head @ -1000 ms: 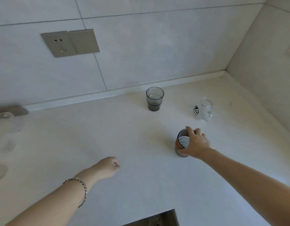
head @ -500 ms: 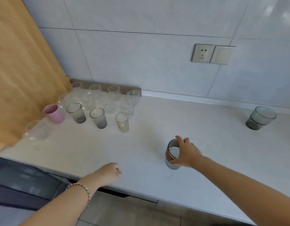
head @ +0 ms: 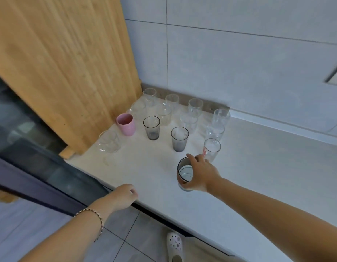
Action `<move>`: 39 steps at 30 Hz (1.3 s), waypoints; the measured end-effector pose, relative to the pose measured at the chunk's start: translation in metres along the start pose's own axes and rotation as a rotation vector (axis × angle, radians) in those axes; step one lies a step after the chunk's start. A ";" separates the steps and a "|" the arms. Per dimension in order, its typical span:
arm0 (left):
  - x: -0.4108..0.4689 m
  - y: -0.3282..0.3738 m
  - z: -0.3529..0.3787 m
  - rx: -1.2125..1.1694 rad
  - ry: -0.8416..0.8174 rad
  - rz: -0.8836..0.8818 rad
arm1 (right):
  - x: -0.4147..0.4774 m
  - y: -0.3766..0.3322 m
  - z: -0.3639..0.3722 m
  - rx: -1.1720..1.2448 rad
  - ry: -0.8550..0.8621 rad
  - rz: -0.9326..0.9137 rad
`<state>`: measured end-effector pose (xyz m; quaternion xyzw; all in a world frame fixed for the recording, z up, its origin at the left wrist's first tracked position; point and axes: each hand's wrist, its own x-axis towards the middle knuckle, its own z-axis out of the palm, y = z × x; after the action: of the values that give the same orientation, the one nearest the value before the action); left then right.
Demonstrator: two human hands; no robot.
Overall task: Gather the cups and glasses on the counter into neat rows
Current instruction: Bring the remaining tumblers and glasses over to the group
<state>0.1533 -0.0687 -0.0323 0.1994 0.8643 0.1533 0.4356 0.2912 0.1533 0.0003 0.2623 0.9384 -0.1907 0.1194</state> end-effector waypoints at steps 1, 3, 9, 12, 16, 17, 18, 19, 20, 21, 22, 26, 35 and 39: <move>0.007 -0.003 -0.007 0.001 0.000 -0.003 | 0.015 -0.011 0.002 0.000 -0.001 -0.023; 0.020 -0.007 -0.023 0.006 0.013 -0.011 | 0.046 -0.033 0.005 0.007 -0.012 -0.064; 0.062 -0.018 -0.079 -0.020 0.072 -0.053 | 0.133 -0.095 0.008 -0.014 -0.039 -0.138; 0.079 -0.022 -0.104 -0.054 0.080 -0.051 | 0.165 -0.120 0.013 -0.024 -0.065 -0.140; 0.095 -0.029 -0.123 -0.025 0.053 -0.041 | 0.187 -0.145 0.025 -0.032 -0.090 -0.093; 0.099 -0.030 -0.127 -0.015 0.042 -0.031 | 0.190 -0.149 0.028 -0.032 -0.088 -0.076; 0.102 -0.031 -0.131 -0.001 0.031 -0.019 | 0.193 -0.153 0.030 -0.030 -0.082 -0.060; 0.106 -0.032 -0.134 0.017 0.019 -0.003 | 0.195 -0.156 0.031 -0.028 -0.072 -0.046; 0.110 -0.033 -0.138 0.037 0.004 0.011 | 0.196 -0.159 0.032 -0.025 -0.061 -0.033; 0.114 -0.035 -0.141 0.064 -0.012 0.028 | 0.196 -0.162 0.033 -0.017 -0.051 -0.014; 0.115 -0.036 -0.144 0.096 -0.032 0.043 | 0.196 -0.163 0.033 -0.002 -0.051 0.015; 0.119 -0.036 -0.148 0.208 -0.108 0.131 | 0.181 -0.163 0.036 0.091 -0.083 0.188; 0.120 0.036 -0.112 0.504 -0.301 0.460 | 0.069 -0.059 0.021 0.263 -0.183 0.451; 0.110 0.096 -0.070 0.642 -0.314 0.603 | -0.004 0.001 0.004 0.308 -0.071 0.699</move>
<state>0.0564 0.0614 -0.0262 0.5872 0.6952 -0.0340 0.4133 0.2957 0.1503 -0.0021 0.5744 0.7480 -0.2865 0.1688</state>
